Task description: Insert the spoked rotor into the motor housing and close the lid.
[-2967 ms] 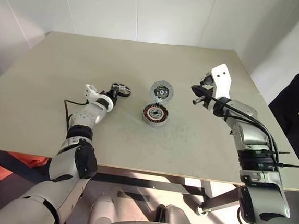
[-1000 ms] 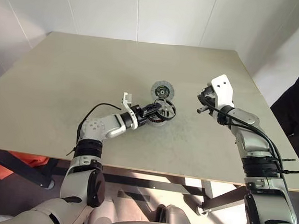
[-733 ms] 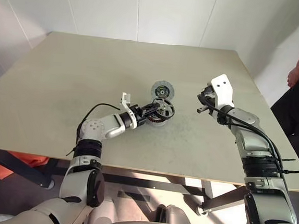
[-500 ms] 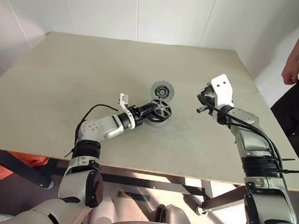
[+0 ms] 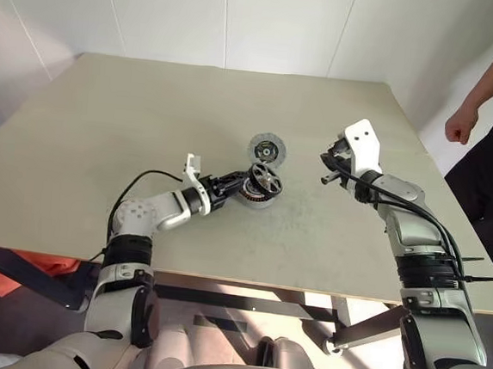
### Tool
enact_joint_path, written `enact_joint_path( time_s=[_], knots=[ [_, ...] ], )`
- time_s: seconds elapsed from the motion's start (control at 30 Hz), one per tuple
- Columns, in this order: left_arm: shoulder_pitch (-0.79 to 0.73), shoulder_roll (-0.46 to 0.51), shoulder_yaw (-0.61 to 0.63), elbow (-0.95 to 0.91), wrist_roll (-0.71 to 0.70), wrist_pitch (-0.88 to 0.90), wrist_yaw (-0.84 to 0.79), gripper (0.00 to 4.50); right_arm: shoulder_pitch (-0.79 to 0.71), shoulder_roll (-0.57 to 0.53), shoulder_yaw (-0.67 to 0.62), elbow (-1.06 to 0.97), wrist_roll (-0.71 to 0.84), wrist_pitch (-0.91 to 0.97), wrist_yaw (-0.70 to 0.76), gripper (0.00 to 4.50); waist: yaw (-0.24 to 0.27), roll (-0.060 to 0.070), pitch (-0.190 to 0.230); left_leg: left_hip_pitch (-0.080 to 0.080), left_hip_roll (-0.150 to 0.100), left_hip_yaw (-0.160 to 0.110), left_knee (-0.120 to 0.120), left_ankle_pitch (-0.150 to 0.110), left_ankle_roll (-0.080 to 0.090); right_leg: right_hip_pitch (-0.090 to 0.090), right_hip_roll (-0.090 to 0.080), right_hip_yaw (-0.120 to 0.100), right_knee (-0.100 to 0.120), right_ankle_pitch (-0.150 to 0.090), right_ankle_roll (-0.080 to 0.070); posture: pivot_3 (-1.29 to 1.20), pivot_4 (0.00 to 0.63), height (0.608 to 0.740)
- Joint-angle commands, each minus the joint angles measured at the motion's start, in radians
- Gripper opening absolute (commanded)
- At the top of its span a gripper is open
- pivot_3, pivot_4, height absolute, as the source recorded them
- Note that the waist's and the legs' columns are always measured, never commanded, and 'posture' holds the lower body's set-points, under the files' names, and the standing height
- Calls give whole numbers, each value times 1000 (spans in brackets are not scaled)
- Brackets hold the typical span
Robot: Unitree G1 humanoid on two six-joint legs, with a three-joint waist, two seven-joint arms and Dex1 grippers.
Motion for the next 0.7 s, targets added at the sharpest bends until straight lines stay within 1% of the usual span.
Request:
enact_joint_path(
  time_s=[0.03, 0.27, 0.7],
  knots=[
    [15, 29, 24, -120, -68, 24, -28, 2040, 9, 23, 16, -138, 65, 30, 62, 0, 0, 0, 0, 0, 0, 0, 0, 0, 0, 0, 0, 0, 0, 0, 0, 0, 0, 740],
    [61, 62, 50, -192, -113, 12, -20, 2040, 39, 93, 99, -191, 57, 62, 71, 0, 1, 0, 0, 1, 0, 0, 0, 0, 1, 1, 0, 0, 0, 0, 0, 0, 0, 740],
    [74, 163, 105, -171, -103, -37, 24, 2040, 77, 241, 258, -135, 6, 66, 40, 0, -1, 0, 0, 1, 2, 0, -1, 1, -2, 1, 1, -1, 0, 0, 0, 0, 0, 740]
  ],
)
